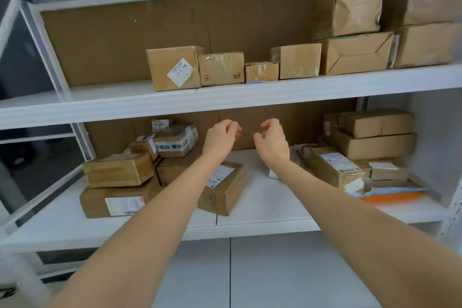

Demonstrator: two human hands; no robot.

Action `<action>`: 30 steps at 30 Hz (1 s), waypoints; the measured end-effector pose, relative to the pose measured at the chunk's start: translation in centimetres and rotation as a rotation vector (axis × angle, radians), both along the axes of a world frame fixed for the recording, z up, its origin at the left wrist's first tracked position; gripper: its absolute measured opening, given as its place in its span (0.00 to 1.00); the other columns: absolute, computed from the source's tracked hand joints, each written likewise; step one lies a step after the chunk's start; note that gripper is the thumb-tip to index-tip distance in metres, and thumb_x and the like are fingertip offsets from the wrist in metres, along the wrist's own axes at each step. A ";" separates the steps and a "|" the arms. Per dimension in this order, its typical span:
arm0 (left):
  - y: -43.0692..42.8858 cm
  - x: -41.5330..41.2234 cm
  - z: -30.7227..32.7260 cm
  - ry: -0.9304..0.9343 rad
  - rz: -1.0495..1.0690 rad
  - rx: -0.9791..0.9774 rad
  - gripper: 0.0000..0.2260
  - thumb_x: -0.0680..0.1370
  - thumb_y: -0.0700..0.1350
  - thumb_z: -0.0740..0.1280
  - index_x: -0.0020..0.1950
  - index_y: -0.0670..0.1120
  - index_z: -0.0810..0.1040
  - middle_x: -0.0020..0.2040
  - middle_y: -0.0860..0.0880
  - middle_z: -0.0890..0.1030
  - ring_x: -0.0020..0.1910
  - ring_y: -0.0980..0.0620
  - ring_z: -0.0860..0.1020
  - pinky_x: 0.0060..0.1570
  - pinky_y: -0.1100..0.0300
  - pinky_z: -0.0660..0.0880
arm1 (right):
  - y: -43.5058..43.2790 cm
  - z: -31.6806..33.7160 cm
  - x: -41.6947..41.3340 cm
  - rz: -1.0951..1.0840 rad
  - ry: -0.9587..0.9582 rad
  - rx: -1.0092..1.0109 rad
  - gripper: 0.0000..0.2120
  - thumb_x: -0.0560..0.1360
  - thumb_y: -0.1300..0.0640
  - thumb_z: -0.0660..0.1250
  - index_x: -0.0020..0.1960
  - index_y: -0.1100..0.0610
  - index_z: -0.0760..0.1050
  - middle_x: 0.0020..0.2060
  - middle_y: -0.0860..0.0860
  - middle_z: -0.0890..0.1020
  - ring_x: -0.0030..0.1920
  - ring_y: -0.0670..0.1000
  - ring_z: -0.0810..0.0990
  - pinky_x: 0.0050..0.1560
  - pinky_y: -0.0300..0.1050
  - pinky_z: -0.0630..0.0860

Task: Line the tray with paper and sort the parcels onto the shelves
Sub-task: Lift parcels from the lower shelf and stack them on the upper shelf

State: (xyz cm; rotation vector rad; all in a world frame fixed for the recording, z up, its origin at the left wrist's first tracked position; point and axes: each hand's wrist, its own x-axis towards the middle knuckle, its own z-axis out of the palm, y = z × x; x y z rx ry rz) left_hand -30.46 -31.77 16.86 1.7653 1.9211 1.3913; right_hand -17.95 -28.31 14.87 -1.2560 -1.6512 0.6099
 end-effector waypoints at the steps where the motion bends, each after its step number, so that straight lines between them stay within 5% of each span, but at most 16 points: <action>1: 0.6 -1.3 -1.1 -0.012 0.031 -0.087 0.11 0.82 0.50 0.56 0.52 0.50 0.78 0.51 0.51 0.81 0.49 0.52 0.78 0.52 0.53 0.76 | 0.6 -1.2 -0.5 0.042 -0.030 -0.116 0.18 0.79 0.54 0.63 0.67 0.55 0.65 0.63 0.54 0.73 0.53 0.53 0.77 0.53 0.49 0.76; 5: 2.4 -5.4 -4.6 0.007 0.076 -0.452 0.20 0.81 0.54 0.58 0.67 0.42 0.72 0.62 0.46 0.77 0.58 0.47 0.75 0.55 0.55 0.70 | 2.2 -4.5 -2.3 0.151 -0.052 -0.543 0.36 0.77 0.46 0.66 0.78 0.57 0.53 0.74 0.57 0.62 0.70 0.60 0.66 0.66 0.54 0.69; 11: 4.9 -10.1 -7.1 -0.024 0.130 -0.621 0.31 0.80 0.54 0.61 0.76 0.38 0.57 0.75 0.41 0.62 0.72 0.42 0.64 0.65 0.53 0.65 | 3.8 -7.4 -5.4 0.188 0.022 -0.807 0.39 0.77 0.45 0.68 0.78 0.58 0.52 0.75 0.58 0.61 0.73 0.60 0.63 0.67 0.55 0.66; 17: 7.1 -13.5 -9.8 -0.078 0.099 -0.778 0.26 0.81 0.54 0.60 0.71 0.37 0.65 0.68 0.41 0.73 0.65 0.43 0.72 0.53 0.57 0.68 | 5.8 -10.7 -9.5 0.215 0.051 -1.028 0.40 0.74 0.38 0.68 0.77 0.53 0.56 0.76 0.60 0.59 0.73 0.68 0.62 0.67 0.69 0.66; 25: 9.4 -16.1 -13.8 -0.315 -0.012 -0.945 0.33 0.78 0.61 0.61 0.76 0.42 0.58 0.74 0.43 0.65 0.72 0.41 0.65 0.66 0.42 0.66 | 7.0 -14.3 -11.9 0.140 0.219 -1.162 0.40 0.67 0.37 0.74 0.72 0.52 0.64 0.69 0.59 0.70 0.66 0.63 0.72 0.63 0.67 0.72; 30: 10.3 -16.5 -15.3 -0.516 -0.090 -1.024 0.21 0.76 0.61 0.65 0.60 0.48 0.73 0.50 0.46 0.80 0.54 0.44 0.76 0.58 0.38 0.72 | 7.6 -15.4 -11.6 0.112 0.304 -1.187 0.39 0.66 0.39 0.77 0.69 0.53 0.66 0.64 0.59 0.73 0.64 0.62 0.74 0.60 0.64 0.75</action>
